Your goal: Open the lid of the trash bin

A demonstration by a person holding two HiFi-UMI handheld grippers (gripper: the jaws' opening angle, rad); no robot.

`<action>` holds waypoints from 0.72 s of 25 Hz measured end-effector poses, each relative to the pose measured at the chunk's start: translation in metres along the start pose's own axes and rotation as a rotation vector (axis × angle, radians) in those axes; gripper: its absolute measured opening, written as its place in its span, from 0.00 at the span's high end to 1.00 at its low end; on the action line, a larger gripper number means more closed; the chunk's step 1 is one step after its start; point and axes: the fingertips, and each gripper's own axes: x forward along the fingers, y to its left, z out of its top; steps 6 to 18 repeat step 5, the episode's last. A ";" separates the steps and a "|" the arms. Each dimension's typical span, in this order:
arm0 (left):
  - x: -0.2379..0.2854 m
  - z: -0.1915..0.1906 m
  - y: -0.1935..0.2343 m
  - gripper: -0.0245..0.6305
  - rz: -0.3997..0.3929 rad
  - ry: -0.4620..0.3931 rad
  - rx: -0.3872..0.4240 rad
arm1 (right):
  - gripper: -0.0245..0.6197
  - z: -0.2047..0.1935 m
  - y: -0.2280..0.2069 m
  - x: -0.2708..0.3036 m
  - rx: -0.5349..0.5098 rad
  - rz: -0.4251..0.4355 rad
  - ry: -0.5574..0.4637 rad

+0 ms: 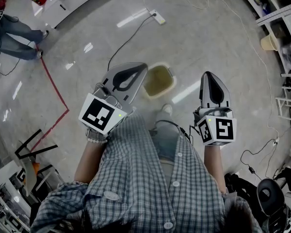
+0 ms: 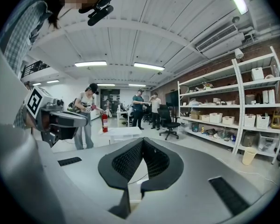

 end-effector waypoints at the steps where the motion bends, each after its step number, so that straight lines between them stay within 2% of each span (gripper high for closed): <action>1: 0.000 0.000 0.000 0.97 0.000 0.001 0.000 | 0.94 -0.001 0.000 0.000 0.001 0.002 0.001; 18: 0.001 -0.001 0.001 0.97 0.003 0.003 0.005 | 0.94 -0.002 -0.002 0.002 0.003 0.006 0.000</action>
